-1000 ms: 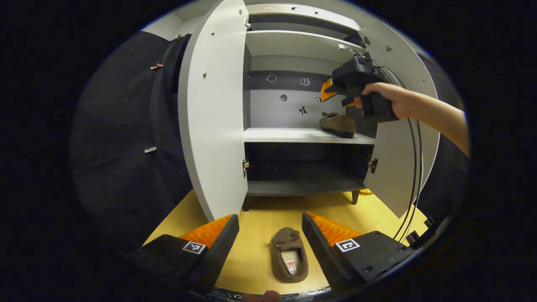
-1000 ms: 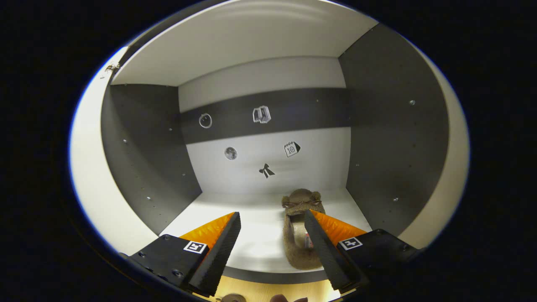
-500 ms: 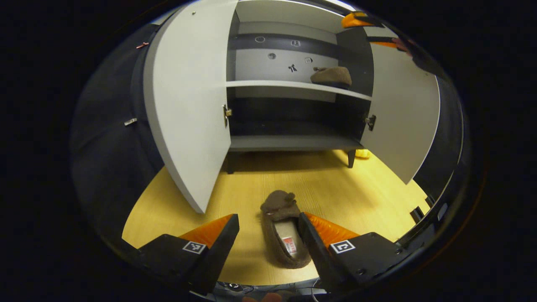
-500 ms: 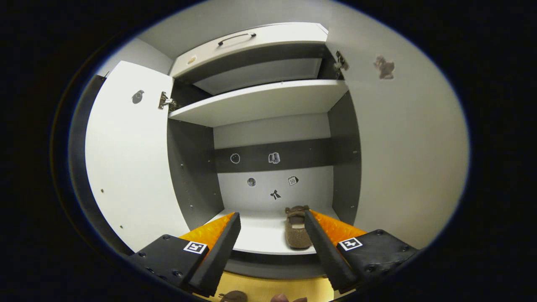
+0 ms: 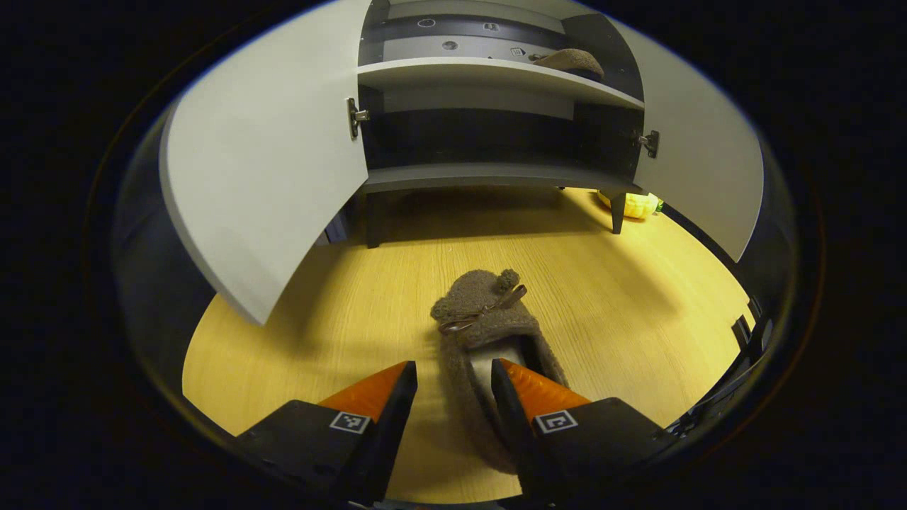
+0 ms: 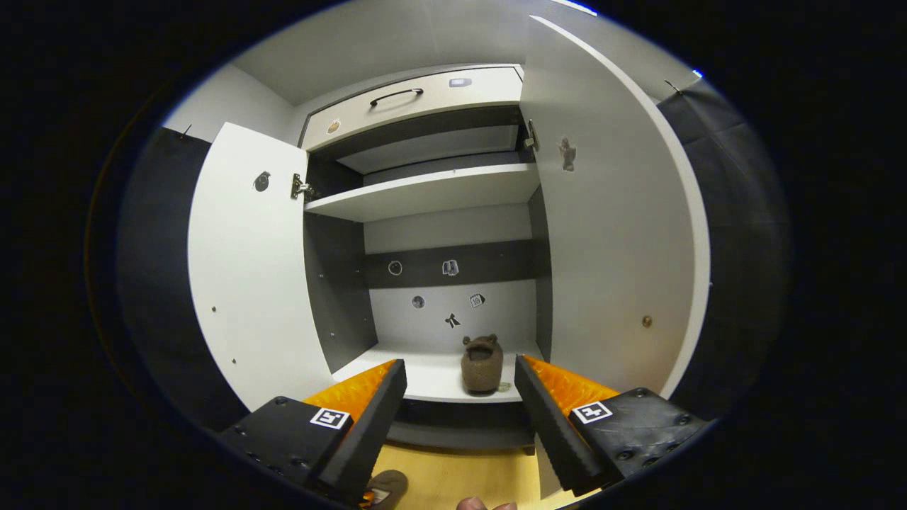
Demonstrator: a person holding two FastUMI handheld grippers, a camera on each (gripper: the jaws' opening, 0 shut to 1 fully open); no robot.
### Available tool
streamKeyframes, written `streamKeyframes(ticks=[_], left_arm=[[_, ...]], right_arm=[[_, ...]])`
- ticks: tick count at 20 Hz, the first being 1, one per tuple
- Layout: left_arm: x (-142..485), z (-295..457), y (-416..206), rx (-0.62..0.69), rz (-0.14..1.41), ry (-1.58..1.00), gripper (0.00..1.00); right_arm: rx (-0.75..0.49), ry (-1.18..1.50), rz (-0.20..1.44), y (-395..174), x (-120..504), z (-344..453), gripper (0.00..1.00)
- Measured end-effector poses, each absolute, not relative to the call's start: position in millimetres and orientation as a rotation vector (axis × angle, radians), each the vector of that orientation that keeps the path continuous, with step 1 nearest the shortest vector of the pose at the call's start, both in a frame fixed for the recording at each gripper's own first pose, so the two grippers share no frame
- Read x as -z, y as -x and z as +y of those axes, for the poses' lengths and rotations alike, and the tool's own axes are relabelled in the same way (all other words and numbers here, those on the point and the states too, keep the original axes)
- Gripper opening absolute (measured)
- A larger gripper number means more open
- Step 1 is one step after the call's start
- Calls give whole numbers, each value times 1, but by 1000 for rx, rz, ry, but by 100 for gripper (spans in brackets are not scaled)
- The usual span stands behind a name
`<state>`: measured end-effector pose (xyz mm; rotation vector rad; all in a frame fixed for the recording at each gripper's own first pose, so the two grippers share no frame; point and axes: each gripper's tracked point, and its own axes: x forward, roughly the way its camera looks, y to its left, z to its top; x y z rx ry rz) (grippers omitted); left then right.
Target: Grab one shoe with the right hand and put it into the shoe cabinet, grab the other shoe with the left hand and put it into the shoe cabinet; then close the right door with the right hand and the left door with the left hand.
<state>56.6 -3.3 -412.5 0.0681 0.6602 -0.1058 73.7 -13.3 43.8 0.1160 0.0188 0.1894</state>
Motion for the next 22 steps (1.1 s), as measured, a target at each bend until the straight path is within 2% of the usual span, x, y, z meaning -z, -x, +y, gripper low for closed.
streamKeyframes(ticks=[3,8,9,10,11,12,14,18,22], left_arm=[[425,-4,-75,105,644,-104,62],[433,-6,-92,85,626,-130,37],[433,-6,-94,75,631,-131,35],[434,-3,-94,59,640,-132,28],[433,-1,-95,46,649,-136,23],[432,2,-95,34,658,-137,14],[425,1,-94,20,668,-126,8],[386,-3,-89,-3,668,-153,7],[319,-11,-88,-32,634,-106,7]], right_arm=[[-176,-127,58,-58,-33,-27,98],[-183,-108,75,-43,-21,-37,98],[-189,-98,65,-40,-22,-38,98],[-195,-91,61,-37,-21,-38,100],[-200,-93,61,-36,-20,-39,98],[-204,-97,66,-35,-19,-39,98],[-211,-102,71,-36,-17,-40,98],[-223,-119,58,-40,-21,-43,98],[-232,-135,40,-40,-28,-46,98]])
